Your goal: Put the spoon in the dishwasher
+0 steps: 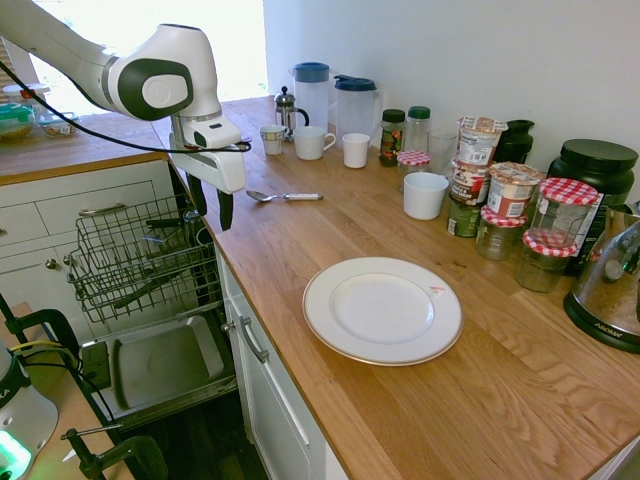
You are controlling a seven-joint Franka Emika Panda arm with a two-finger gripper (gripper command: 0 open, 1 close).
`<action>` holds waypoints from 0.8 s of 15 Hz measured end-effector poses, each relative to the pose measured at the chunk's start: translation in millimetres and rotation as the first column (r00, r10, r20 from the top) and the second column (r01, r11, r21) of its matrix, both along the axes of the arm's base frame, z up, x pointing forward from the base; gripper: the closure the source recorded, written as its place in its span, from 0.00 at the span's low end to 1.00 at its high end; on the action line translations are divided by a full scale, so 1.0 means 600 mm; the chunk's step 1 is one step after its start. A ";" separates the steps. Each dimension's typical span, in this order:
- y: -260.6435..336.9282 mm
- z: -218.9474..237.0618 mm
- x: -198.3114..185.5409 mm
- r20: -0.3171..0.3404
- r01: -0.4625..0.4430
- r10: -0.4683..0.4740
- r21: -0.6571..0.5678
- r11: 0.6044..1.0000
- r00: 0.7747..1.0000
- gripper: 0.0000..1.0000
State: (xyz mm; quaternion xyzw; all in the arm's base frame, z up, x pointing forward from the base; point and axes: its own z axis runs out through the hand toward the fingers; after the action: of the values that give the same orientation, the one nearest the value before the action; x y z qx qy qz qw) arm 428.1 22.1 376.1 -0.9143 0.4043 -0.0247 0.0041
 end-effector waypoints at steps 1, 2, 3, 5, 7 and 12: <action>0.000 -0.001 0.000 -0.001 0.000 0.000 0.000 1.000 1.000 0.00; 0.000 -0.001 0.000 -0.001 0.019 -0.019 0.007 1.000 1.000 0.00; 0.002 0.001 0.002 0.000 0.065 -0.065 0.028 0.998 0.998 0.00; 0.018 0.020 0.013 0.008 0.184 -0.185 0.081 0.980 0.983 0.00; 0.046 0.046 0.036 0.021 0.305 -0.309 0.116 0.945 0.951 0.00; 0.086 0.062 0.148 0.082 0.584 -0.604 0.183 0.791 0.793 0.00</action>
State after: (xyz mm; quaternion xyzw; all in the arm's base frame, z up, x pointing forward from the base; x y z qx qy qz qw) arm 517.0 73.5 413.3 -0.7338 0.6708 -0.0567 0.0913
